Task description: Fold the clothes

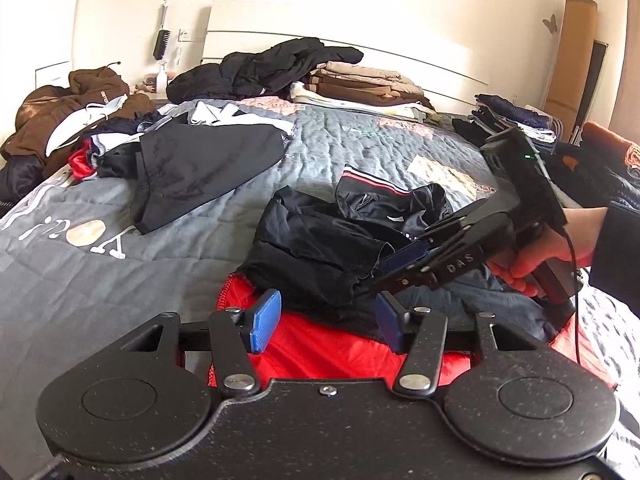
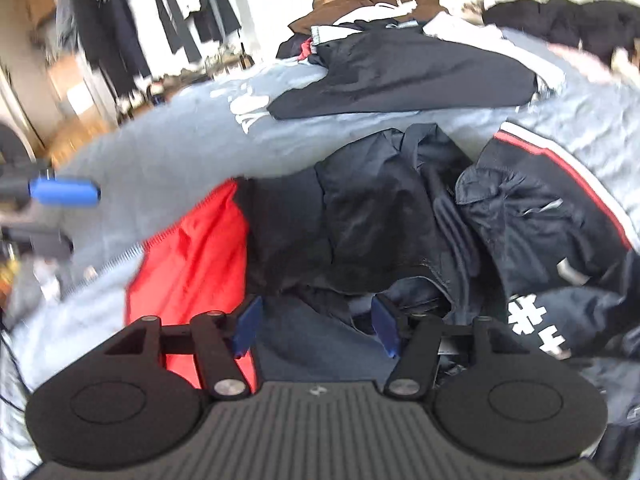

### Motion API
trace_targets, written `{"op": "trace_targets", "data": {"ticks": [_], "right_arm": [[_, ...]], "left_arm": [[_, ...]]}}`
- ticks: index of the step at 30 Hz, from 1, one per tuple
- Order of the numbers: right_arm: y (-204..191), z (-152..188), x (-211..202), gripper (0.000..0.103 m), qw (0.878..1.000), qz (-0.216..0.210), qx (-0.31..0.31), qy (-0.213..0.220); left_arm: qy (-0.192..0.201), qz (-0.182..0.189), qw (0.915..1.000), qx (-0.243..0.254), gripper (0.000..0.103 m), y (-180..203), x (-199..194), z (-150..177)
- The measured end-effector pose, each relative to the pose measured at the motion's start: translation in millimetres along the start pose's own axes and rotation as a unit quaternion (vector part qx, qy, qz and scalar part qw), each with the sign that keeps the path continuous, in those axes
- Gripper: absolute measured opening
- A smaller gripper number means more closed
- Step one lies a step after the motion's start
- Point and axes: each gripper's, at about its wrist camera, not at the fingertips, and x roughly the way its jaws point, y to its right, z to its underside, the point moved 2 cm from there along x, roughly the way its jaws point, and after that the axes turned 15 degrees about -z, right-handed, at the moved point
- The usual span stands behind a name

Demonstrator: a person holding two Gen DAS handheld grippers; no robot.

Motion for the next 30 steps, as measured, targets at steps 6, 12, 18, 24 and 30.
{"op": "trace_targets", "data": {"ticks": [6,12,18,24,30], "right_arm": [[7,3,18,0.032,1.0,-0.018,0.006,-0.021],[-8,10,11,0.0,0.999,-0.02,-0.045,-0.023],[-35,22,7,0.0,0.995,-0.031,-0.087,-0.039],[-69,38,14,0.0,0.989,-0.041,-0.127,-0.064],[-92,54,23,0.002,0.984,-0.03,-0.155,-0.081]], "left_arm": [[-0.004,-0.006,1.0,0.004,0.052,-1,3,2],[-0.008,-0.011,0.9999,0.008,0.053,-2,5,3],[-0.014,-0.021,0.9994,0.024,0.053,2,12,8],[-0.027,-0.014,0.9982,0.053,0.054,20,22,20],[-0.027,-0.004,0.9968,0.075,0.065,43,36,34]]}}
